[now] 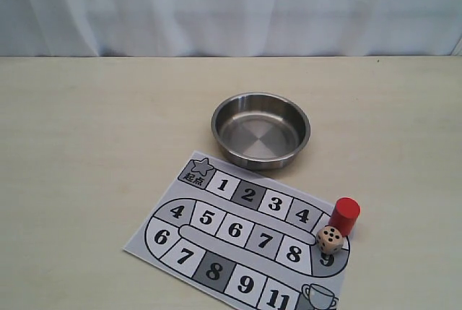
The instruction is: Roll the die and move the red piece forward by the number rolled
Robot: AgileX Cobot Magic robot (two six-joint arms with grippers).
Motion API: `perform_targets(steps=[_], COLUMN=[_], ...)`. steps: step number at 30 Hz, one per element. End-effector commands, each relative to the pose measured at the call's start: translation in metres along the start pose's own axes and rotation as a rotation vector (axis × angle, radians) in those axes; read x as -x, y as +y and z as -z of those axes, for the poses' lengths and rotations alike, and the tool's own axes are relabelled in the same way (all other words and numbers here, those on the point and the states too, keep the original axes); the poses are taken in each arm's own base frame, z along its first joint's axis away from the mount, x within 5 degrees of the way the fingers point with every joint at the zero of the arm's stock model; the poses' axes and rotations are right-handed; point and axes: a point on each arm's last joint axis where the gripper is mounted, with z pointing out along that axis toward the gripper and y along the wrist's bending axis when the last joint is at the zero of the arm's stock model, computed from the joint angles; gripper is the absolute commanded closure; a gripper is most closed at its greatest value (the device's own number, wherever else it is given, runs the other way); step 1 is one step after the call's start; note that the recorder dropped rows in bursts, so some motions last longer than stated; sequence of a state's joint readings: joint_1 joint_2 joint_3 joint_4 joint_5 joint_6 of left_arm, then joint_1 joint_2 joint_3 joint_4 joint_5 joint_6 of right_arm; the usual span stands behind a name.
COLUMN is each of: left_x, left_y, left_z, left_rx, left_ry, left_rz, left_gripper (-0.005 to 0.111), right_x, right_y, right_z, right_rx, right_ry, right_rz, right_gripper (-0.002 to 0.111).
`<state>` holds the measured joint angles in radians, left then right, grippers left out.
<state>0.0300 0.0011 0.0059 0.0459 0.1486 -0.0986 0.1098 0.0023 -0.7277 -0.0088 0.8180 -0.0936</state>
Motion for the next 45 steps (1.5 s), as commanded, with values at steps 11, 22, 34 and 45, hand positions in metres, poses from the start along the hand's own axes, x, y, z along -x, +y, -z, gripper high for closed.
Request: perform_targets(steps=[11,22,34,45], left_x=[0.002,0.002,0.002,0.002], left_y=[-0.001,-0.001,-0.001,-0.001], left_z=[0.000,0.000,0.000,0.000], left_rx=[-0.008,-0.008,-0.008,-0.008], left_ry=[-0.011,-0.011,-0.011,-0.011], left_rz=[0.005,0.005,0.005,0.005], left_gripper=[0.107,0.107,0.107,0.107], right_x=[-0.077,-0.136,-0.160,-0.164], right_y=[0.007,0.014,0.017,0.017], right_z=[-0.069,-0.090,-0.092,-0.091], right_rx=[-0.025,-0.008,0.008,0.008], right_ry=[-0.099,-0.072,0.079,0.121], right_rz=[0.033,0.036,-0.099,-0.087], right_gripper=[0.104,0.104,0.104,0.104])
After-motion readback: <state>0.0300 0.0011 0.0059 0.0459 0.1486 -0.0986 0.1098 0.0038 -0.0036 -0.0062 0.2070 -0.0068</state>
